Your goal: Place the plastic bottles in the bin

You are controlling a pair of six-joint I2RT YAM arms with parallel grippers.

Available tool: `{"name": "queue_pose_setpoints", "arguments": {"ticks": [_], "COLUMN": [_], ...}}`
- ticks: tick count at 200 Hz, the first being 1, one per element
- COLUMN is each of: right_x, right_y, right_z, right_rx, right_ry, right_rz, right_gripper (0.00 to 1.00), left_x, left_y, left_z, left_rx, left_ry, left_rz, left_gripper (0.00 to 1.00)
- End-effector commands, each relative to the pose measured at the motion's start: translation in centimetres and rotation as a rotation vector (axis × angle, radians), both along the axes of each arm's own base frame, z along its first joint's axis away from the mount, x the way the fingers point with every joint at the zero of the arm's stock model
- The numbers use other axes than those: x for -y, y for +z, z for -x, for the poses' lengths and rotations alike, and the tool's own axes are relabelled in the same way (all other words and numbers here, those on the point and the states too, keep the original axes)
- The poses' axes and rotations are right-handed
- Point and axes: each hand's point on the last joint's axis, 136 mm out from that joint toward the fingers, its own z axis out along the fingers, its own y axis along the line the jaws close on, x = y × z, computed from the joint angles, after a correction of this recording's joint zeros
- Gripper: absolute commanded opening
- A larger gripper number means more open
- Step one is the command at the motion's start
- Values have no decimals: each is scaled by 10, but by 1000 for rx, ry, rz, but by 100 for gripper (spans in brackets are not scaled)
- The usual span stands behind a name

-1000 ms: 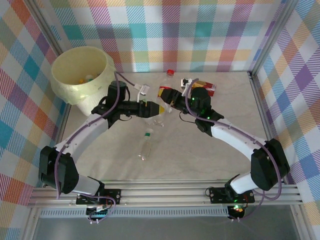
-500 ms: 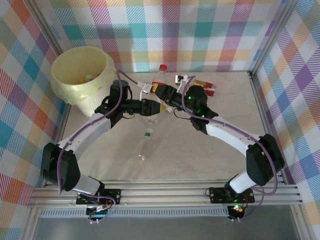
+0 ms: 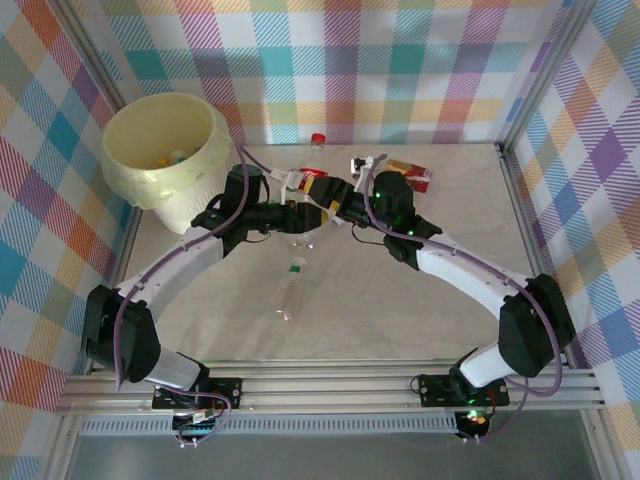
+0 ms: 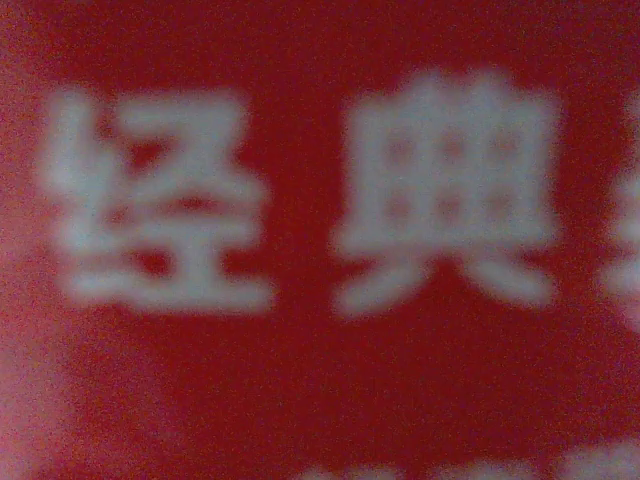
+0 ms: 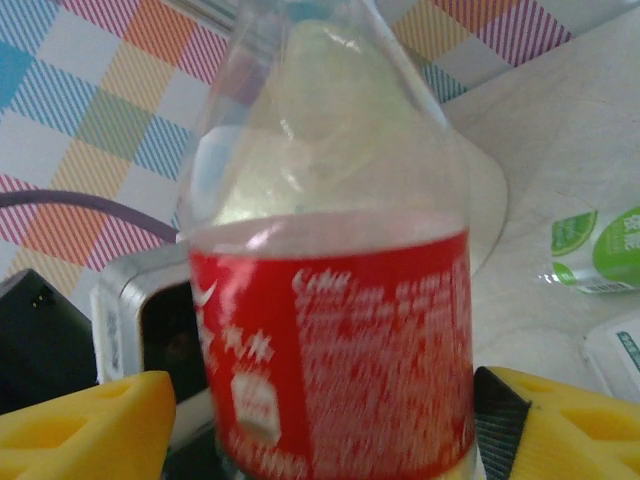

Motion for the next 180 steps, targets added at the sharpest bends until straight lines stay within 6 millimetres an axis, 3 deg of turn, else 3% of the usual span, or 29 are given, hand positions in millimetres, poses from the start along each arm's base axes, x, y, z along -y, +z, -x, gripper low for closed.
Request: {"name": "queue_pose_setpoints", "arguments": {"ticks": [1,14,36,86,136,180], "right_x": [6,9,18,47,76,86], "right_y": [15,11,6,-13,-21,-25], "right_z": [11,11,13,18,23,25], "right_rx": [53,63,80,106,139,158], "right_ry": [13,7,-19,-115,-212,-246], "right_rz": [29,55,103,236,318,339], "right_gripper": [81,83,100,100,100,100], "left_x": [-11,-16,-31,-96,-160,-201], "left_y": [14,13,13,17,68,119], "left_z": [-15,-18,-23,-42,-49,-53], "left_rx": [87,95,122,156,315,428], "left_ry": [90,126,212,496,755,917], "left_rz": [-51,-73,-131,-338,-485,-559], "left_gripper": [47,47,47,47,47,46]}}
